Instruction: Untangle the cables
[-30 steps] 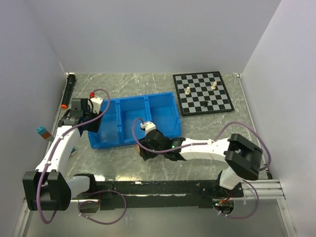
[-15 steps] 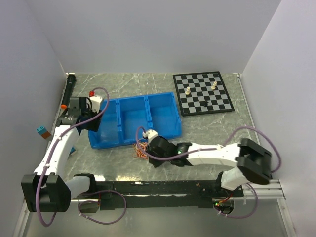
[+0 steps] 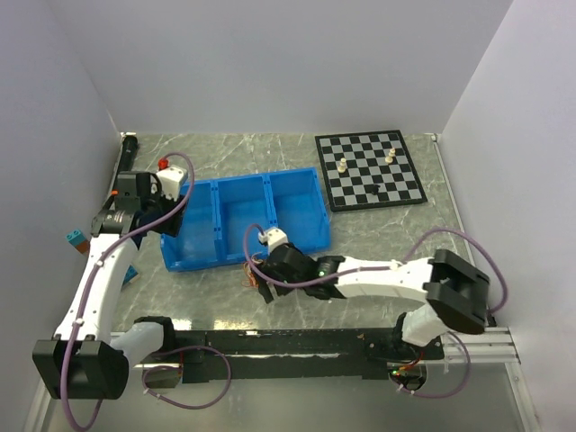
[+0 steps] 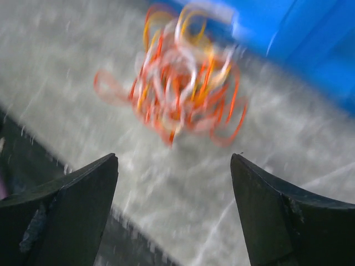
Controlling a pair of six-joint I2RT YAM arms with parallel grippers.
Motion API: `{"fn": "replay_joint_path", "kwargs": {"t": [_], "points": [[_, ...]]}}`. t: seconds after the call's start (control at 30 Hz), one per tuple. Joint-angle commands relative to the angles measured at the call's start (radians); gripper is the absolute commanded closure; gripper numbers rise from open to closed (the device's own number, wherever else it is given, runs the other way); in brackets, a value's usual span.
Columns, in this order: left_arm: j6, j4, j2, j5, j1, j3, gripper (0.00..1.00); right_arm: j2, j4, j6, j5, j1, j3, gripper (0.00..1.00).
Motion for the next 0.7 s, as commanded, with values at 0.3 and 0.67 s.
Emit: {"fn": "replay_joint_path", "kwargs": {"t": [0.3,0.67], "points": [[-0.037,-0.013,-0.086,-0.002,-0.003,0.009,0.34,0.259,0.002,-0.029,-0.054,-0.102,0.243,0.4],[-0.092,0.01,-0.112,0.136,-0.014,0.037,0.22,0.014,0.071,-0.02,-0.206,-0.038,0.024,1.0]]}}
